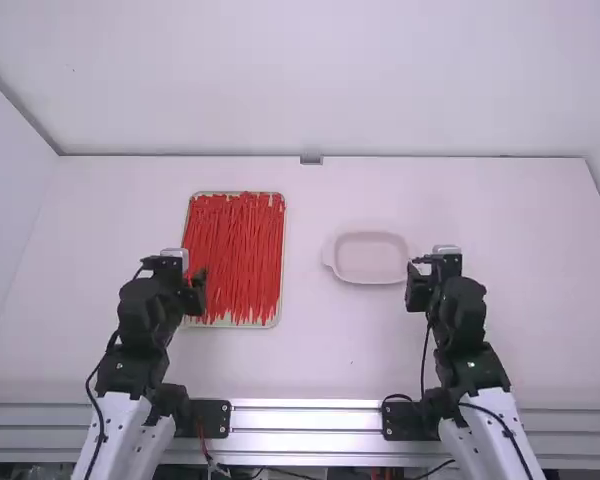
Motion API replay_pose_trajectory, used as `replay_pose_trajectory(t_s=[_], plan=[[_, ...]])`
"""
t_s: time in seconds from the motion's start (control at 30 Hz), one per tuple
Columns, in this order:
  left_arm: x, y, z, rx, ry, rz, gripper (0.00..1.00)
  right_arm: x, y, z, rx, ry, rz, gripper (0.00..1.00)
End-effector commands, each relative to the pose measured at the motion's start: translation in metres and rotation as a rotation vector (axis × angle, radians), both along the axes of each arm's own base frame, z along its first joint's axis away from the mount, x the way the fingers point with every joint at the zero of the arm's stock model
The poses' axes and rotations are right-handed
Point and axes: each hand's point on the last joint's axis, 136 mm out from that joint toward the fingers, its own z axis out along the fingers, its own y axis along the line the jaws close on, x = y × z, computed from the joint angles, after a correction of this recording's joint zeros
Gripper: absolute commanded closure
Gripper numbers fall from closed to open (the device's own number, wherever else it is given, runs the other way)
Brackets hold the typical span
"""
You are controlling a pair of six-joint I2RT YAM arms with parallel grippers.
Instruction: Fasten the cable tie
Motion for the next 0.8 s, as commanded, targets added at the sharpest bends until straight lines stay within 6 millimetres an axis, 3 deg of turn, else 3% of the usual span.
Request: replay_pose_trajectory(t_s=[0.0,0.4,0.77], plan=[[0.006,-0.001,0.012,-0.022,0.006,-0.005,0.43,0.009,0.004,0.014,0.006,0.003,-0.005,0.43],[0.026,-0.005,0.01,-0.065,0.154,-0.021,0.2,0.031,0.031,-0.003,-0.028,0.173,0.038,0.2],[0.044,-0.008,0.009,-0.091,0.225,-0.032,0.07,0.049,0.047,-0.014,-0.057,0.256,0.053,0.07]])
